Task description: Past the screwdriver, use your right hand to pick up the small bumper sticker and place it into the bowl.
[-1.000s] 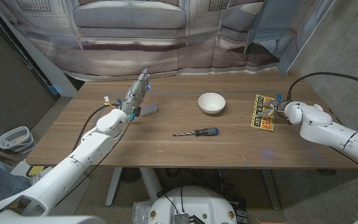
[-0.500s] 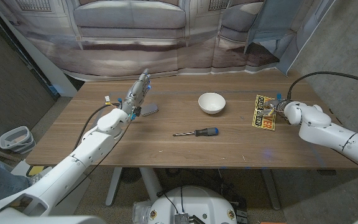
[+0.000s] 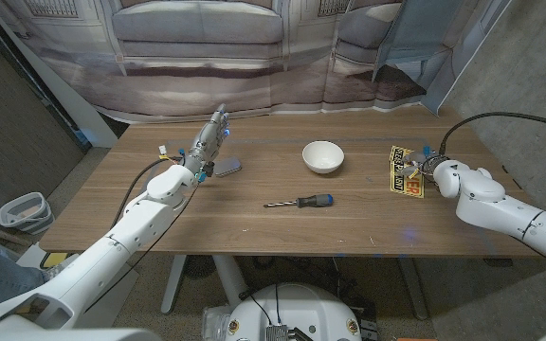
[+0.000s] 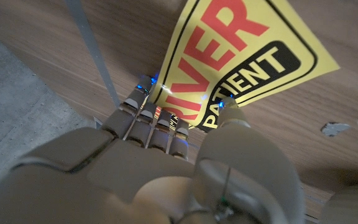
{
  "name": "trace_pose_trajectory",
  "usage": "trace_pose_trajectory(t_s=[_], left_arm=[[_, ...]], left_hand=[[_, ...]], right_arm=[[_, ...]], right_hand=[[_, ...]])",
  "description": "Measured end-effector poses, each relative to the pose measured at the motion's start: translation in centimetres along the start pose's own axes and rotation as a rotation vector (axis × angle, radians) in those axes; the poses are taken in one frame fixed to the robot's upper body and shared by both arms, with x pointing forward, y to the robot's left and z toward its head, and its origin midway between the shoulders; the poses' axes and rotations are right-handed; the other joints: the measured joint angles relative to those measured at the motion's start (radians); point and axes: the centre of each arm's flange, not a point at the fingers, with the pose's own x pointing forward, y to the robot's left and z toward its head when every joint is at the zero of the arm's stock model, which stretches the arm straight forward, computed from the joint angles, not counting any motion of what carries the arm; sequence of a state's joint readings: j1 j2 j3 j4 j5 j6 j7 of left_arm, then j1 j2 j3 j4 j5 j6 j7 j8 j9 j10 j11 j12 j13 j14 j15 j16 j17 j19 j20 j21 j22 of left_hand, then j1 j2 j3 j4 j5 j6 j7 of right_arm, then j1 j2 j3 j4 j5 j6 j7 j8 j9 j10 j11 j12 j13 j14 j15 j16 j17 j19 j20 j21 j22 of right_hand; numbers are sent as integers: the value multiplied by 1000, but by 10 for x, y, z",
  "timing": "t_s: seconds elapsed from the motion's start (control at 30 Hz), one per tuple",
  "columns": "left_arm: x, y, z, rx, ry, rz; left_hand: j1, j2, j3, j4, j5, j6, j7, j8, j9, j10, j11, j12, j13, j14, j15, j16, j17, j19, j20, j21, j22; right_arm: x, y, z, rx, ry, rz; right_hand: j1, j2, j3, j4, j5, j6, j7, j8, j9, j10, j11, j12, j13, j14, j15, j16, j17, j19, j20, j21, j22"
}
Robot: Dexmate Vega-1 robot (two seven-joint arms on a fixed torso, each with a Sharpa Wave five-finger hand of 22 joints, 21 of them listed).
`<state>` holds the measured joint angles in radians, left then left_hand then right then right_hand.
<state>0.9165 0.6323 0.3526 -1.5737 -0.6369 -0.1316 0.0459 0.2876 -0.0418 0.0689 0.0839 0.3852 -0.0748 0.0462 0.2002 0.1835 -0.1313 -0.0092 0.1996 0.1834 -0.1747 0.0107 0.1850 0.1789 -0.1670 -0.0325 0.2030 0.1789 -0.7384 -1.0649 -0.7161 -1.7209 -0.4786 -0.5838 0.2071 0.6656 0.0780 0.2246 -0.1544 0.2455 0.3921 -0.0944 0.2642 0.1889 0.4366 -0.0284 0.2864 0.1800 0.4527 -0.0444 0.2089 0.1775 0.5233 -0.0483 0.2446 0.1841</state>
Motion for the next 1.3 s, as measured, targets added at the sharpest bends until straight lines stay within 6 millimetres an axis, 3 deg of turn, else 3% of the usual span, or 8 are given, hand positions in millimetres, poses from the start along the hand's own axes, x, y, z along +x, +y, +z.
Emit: trace_pose_trajectory(t_s=[0.03,0.43,0.73,0.9,1.3], left_arm=[[0,0,0,0,0,1],[3,2,3,-1,-5,3],[4,1,3,-2,-8,5],[4,1,4,-3,-8,5],[3,0,4,-1,-11,10]], left_hand=[[0,0,0,0,0,0,0,0,0,0,0,0,0,0,0,0,0,0,0,0,0],[0,0,-3,3,0,0,0,0,0,0,0,0,0,0,0,0,0,0,0,0,0],[4,4,-7,1,0,0,0,0,0,0,0,0,0,0,0,0,0,0,0,0,0],[4,4,-7,1,0,0,0,0,0,0,0,0,0,0,0,0,0,0,0,0,0],[4,4,-10,-1,0,0,0,0,0,-4,-4,0,0,0,0,0,0,0,0,0,0]], right_arm=[[-3,9,1,7,-5,2],[-4,10,2,13,-16,-64],[-7,11,0,33,-21,-115],[-7,6,2,40,-32,-156],[-11,7,0,63,-35,-215]], right_hand=[[4,4,5,0,-3,7,2,0,0,5,1,0,0,10,-1,2,1,7,0,3,0],[36,36,34,5,-26,69,12,8,0,57,7,0,1,85,-7,6,2,69,-5,15,5],[60,60,55,3,-38,81,4,5,2,73,5,4,5,102,-5,6,2,82,-7,23,4],[93,71,76,-4,-46,105,-13,4,4,93,-14,8,6,132,-11,6,2,100,-11,27,5],[119,88,100,-4,-50,148,-23,4,5,135,-15,8,9,168,-11,10,8,135,-14,38,9]])
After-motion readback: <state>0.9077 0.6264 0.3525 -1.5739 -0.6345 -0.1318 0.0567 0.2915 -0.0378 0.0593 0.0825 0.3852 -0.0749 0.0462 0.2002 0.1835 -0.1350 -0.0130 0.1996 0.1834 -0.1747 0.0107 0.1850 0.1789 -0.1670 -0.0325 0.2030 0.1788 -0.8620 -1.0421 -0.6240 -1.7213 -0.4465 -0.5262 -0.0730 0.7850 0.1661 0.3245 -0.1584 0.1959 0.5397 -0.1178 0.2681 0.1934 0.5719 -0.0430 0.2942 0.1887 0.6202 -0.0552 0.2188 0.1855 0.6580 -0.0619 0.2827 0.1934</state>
